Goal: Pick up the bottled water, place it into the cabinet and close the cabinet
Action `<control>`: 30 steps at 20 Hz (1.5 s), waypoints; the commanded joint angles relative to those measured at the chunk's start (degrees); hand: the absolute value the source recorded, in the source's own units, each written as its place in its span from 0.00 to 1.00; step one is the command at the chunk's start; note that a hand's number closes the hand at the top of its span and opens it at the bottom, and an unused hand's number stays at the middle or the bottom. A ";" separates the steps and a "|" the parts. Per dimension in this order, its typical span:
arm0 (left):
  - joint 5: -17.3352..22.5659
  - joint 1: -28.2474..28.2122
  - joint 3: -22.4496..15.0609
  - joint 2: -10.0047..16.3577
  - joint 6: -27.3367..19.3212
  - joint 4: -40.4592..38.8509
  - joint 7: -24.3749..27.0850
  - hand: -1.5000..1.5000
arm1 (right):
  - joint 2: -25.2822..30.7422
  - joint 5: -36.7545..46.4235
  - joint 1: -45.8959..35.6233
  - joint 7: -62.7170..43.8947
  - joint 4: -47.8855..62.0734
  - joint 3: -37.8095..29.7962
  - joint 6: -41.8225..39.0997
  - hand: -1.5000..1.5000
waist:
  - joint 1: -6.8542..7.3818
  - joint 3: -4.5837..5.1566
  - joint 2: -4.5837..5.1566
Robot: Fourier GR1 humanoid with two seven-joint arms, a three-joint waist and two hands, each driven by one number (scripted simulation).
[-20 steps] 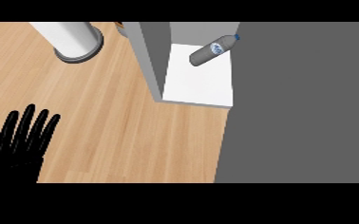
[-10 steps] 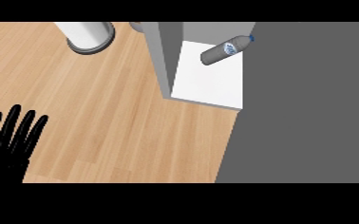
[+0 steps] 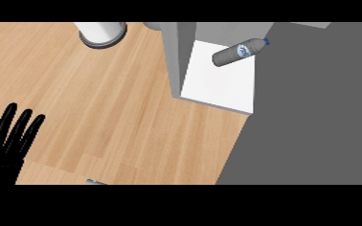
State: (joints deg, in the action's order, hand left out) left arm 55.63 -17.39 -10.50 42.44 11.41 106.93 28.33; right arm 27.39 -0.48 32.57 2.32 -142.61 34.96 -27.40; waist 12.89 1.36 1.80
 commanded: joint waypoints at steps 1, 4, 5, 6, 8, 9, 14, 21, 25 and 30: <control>0.29 0.31 0.46 1.07 1.11 0.01 -0.59 0.00 | 0.65 3.39 -6.97 -5.75 -2.25 6.10 -3.34 1.00 | 1.54 0.27 -0.04; 0.49 0.46 0.82 1.50 1.48 -0.67 -0.88 0.00 | 0.21 1.84 -8.95 -6.65 -1.55 5.88 -3.04 1.00 | 1.43 0.27 0.31; 0.44 0.30 0.44 0.72 1.68 -0.71 -0.28 0.00 | -0.24 1.88 -9.32 -6.90 -1.40 6.10 -2.65 1.00 | 0.95 0.33 0.01; 1.12 0.83 1.46 1.34 1.50 -0.90 -0.68 0.00 | 0.02 1.64 -9.84 -7.55 -1.28 6.02 -2.82 1.00 | 0.58 0.25 0.13; 1.12 0.59 1.56 1.78 2.08 -1.04 -0.84 0.00 | 0.34 1.41 -10.86 -8.15 -1.13 5.56 -3.04 1.00 | 1.00 0.35 0.12; 1.13 0.37 1.37 1.52 2.15 -1.14 -0.70 0.00 | 0.46 1.55 -11.36 -8.28 -0.94 5.56 -3.19 1.00 | 1.14 0.43 0.01; 1.18 0.65 1.63 1.54 2.28 -1.07 -0.64 0.00 | 0.03 0.59 -13.76 -9.15 -0.38 4.85 -2.92 1.00 | 1.11 0.43 0.08; 1.64 0.66 2.48 2.47 3.38 -1.75 -0.94 0.00 | -2.18 -2.70 -13.53 -9.12 1.34 4.36 -1.58 1.00 | 1.51 0.34 1.32; 2.01 2.04 3.45 2.94 3.98 -1.52 -0.76 0.00 | -2.16 -5.80 -12.66 -8.39 2.28 6.27 -3.44 1.00 | 2.90 0.25 2.42; 2.15 2.24 3.09 2.78 4.83 -1.71 -0.84 0.00 | -3.15 -8.60 -12.28 -8.38 3.61 5.37 -3.15 1.00 | 3.62 0.13 3.11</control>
State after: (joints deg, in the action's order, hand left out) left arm 57.66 -15.74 -7.57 45.16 15.70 105.25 27.42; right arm 28.12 -4.45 21.42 -2.39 -140.89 34.40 -32.09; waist 16.07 1.74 4.05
